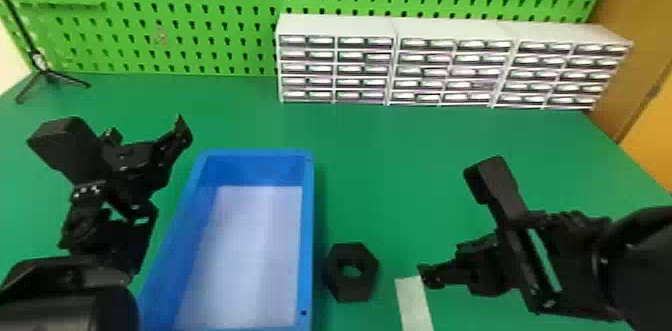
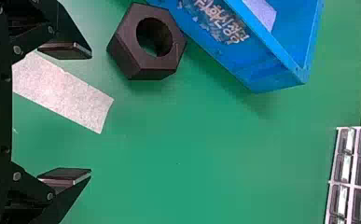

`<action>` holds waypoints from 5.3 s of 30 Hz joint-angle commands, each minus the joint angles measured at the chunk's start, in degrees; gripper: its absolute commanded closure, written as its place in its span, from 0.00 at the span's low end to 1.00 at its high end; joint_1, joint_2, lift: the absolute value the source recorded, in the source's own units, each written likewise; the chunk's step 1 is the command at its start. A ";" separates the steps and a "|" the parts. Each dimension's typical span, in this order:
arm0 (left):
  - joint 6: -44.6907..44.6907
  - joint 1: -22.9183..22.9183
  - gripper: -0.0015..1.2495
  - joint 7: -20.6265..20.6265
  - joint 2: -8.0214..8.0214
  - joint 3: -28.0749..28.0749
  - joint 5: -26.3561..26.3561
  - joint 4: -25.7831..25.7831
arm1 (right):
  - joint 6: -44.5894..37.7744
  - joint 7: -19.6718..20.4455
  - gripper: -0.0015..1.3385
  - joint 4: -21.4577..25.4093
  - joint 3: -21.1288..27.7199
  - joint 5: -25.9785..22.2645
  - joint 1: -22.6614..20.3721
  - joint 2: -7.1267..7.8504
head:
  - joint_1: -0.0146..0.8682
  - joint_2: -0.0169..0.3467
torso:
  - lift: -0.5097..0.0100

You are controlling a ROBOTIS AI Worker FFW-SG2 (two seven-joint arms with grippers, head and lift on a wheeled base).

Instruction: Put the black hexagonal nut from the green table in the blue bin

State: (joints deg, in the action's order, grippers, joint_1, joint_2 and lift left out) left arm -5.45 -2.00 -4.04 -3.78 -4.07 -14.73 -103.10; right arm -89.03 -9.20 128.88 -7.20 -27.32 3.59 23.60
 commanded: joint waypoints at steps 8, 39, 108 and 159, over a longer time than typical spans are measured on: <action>0.00 0.42 0.10 -0.17 0.00 0.21 0.14 0.00 | 0.00 0.06 0.28 -0.73 -0.53 -1.06 0.54 0.48 | 0.80 0.07 | 0.79; -0.26 0.60 0.10 -0.44 0.00 0.65 0.14 0.00 | 0.18 0.06 0.28 -1.96 -1.15 -2.65 1.42 1.36 | 0.80 0.07 | 0.79; -0.44 1.04 0.10 -0.44 0.09 1.44 0.14 0.70 | 2.37 -0.11 0.28 -15.94 -6.86 2.45 10.64 -6.20 | 0.80 0.07 | 0.79; -0.44 1.39 0.10 -0.44 0.09 1.53 0.06 0.79 | 11.60 -18.83 0.28 -29.65 -18.20 18.97 17.41 -8.57 | 0.80 0.07 | 0.79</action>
State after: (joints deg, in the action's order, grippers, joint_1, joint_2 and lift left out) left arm -5.89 -0.65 -4.48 -3.69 -2.55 -14.68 -102.30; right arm -77.65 -27.70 99.64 -25.08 -8.95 20.70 14.94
